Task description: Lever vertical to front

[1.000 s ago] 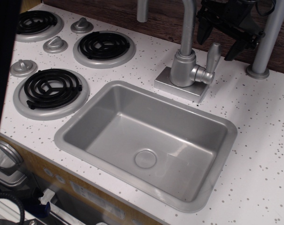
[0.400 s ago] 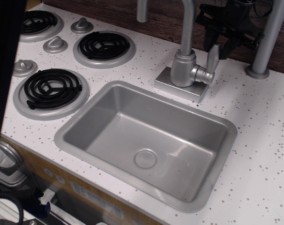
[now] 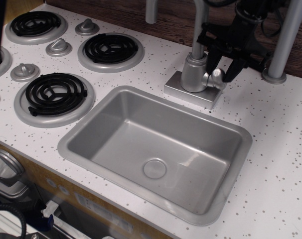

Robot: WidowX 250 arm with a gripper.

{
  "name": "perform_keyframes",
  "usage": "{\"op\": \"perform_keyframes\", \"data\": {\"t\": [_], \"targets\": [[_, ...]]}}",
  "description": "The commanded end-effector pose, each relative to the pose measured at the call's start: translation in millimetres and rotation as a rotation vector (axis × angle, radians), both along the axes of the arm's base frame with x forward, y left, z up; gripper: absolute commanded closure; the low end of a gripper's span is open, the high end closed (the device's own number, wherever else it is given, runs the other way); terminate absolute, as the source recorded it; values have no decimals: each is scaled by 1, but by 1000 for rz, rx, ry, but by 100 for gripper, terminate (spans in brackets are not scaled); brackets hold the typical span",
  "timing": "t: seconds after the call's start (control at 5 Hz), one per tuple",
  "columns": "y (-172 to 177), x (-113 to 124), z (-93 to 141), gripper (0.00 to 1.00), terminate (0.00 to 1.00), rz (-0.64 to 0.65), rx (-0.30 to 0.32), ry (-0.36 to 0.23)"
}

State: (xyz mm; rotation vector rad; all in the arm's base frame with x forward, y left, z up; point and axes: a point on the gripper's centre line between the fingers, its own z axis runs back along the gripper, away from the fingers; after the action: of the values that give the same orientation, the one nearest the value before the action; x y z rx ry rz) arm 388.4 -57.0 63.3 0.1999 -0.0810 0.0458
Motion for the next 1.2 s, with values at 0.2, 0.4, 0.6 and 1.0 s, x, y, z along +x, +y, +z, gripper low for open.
{"op": "perform_keyframes", "data": {"t": [0.2,0.4,0.6,1.0], "targets": [[6,3,-2,100,0,-16,-94,-39],[6,3,-4,100,0,-18,-99,-40],[7,3,-9,100,0,-24,-106,-43],[5,2,1,0,0,-24,-82,-28]]}}
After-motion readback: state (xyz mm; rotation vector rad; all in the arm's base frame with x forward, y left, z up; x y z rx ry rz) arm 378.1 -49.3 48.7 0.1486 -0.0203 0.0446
